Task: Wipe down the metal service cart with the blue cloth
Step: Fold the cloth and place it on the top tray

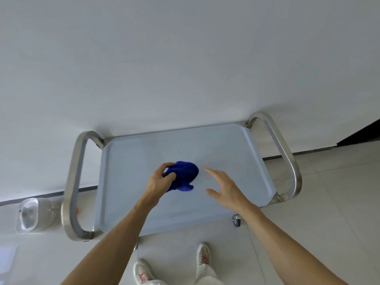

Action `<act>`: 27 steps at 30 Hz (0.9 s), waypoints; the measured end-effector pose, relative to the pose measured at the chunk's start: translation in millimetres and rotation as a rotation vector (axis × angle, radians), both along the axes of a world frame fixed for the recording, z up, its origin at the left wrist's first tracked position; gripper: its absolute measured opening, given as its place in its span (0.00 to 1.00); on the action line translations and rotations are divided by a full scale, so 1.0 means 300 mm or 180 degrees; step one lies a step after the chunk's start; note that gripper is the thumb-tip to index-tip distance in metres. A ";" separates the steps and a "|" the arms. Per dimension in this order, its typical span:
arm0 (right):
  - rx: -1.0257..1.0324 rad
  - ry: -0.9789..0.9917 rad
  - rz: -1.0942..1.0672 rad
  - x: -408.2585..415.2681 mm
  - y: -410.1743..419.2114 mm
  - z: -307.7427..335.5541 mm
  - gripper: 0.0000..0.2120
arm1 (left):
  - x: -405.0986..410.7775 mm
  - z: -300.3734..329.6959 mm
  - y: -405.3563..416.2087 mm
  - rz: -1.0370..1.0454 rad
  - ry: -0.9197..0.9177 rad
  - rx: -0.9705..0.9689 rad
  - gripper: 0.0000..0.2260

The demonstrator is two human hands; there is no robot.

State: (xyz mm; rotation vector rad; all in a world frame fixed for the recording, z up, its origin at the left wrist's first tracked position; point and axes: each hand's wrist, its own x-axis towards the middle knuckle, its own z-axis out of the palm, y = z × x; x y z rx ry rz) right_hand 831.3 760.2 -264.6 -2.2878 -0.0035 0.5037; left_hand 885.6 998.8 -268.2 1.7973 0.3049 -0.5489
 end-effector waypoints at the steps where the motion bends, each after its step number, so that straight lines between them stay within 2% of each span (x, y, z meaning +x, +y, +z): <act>1: 0.0177 -0.0100 0.0124 0.021 0.040 0.036 0.33 | -0.014 0.045 0.021 -0.0058 -0.0015 -0.0084 0.18; 3: 0.0432 -0.0256 0.0401 0.051 0.111 0.099 0.35 | -0.050 0.116 0.062 -0.0173 -0.0086 -0.0212 0.19; 5: 0.0546 -0.0280 0.0610 0.076 0.167 0.155 0.32 | -0.083 0.172 0.104 -0.0229 -0.0151 -0.0340 0.20; 9: 0.0639 -0.0238 0.0639 0.134 0.234 0.241 0.12 | -0.127 0.234 0.191 -0.0362 -0.0238 -0.0467 0.19; 12: 0.0582 -0.0299 0.0709 0.171 0.266 0.294 0.04 | -0.134 0.263 0.254 -0.0517 -0.0277 -0.0625 0.16; 15: 0.0642 -0.0288 0.0579 0.203 0.300 0.352 0.04 | -0.135 0.307 0.312 -0.0814 -0.0398 -0.0653 0.17; 21: 0.0889 -0.0062 0.0477 0.256 0.367 0.461 0.11 | -0.128 0.373 0.356 -0.1237 -0.0811 -0.0674 0.29; 22: 0.0999 -0.0028 0.0435 0.262 0.372 0.477 0.11 | -0.130 0.372 0.357 -0.1209 -0.0915 -0.0593 0.29; 24: 0.1314 0.0051 0.0273 0.276 0.371 0.504 0.13 | -0.128 0.371 0.364 -0.0926 -0.1122 -0.0447 0.22; 27: 0.1741 0.0210 0.0011 0.291 0.361 0.514 0.15 | -0.118 0.382 0.379 -0.0457 -0.1076 -0.0953 0.13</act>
